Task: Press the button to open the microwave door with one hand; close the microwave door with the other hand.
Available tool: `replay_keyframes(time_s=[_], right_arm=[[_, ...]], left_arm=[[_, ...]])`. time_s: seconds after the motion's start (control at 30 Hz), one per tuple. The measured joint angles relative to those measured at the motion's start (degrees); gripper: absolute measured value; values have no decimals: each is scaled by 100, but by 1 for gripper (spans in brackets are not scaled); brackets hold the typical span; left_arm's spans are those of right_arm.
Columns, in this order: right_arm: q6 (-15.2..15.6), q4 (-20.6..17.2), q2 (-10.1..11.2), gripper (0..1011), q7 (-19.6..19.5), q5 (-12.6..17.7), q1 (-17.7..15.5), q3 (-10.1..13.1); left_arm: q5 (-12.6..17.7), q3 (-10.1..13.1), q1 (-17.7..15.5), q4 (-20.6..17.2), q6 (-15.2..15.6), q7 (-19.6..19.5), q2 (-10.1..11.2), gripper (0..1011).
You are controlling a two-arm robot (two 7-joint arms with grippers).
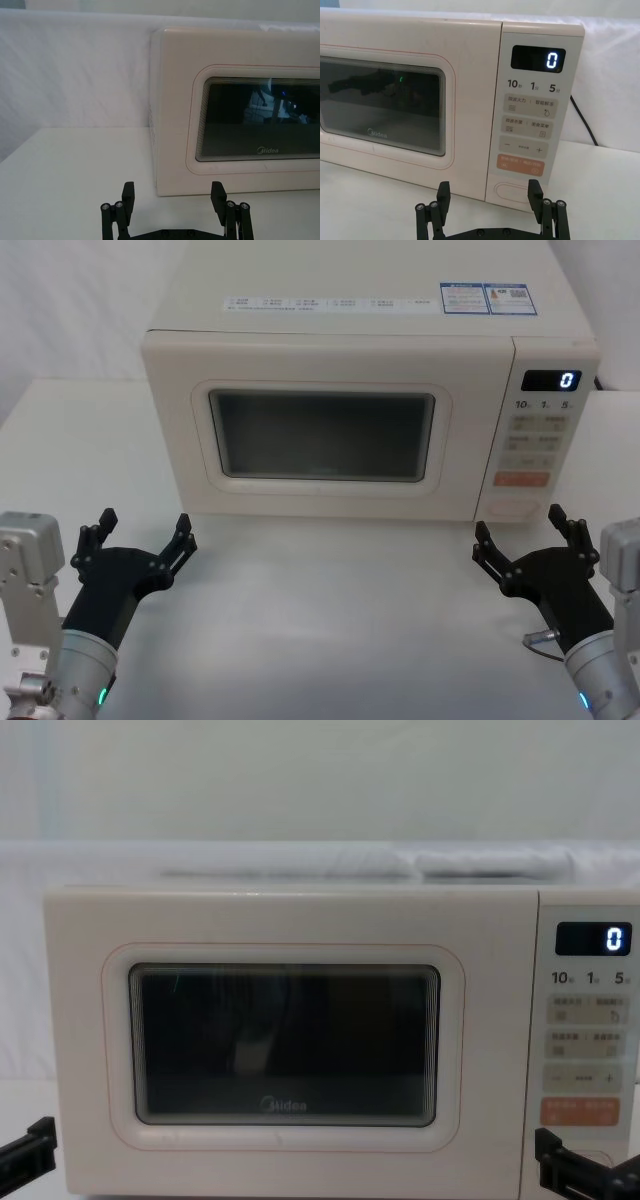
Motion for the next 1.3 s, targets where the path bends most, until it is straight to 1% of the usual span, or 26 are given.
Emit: replay_keyframes(time_s=[1.3], right_arm=[[0,0,0,1002,0,0,0,0]], left_arm=[[0,0,0,0,0,0,0,1001]])
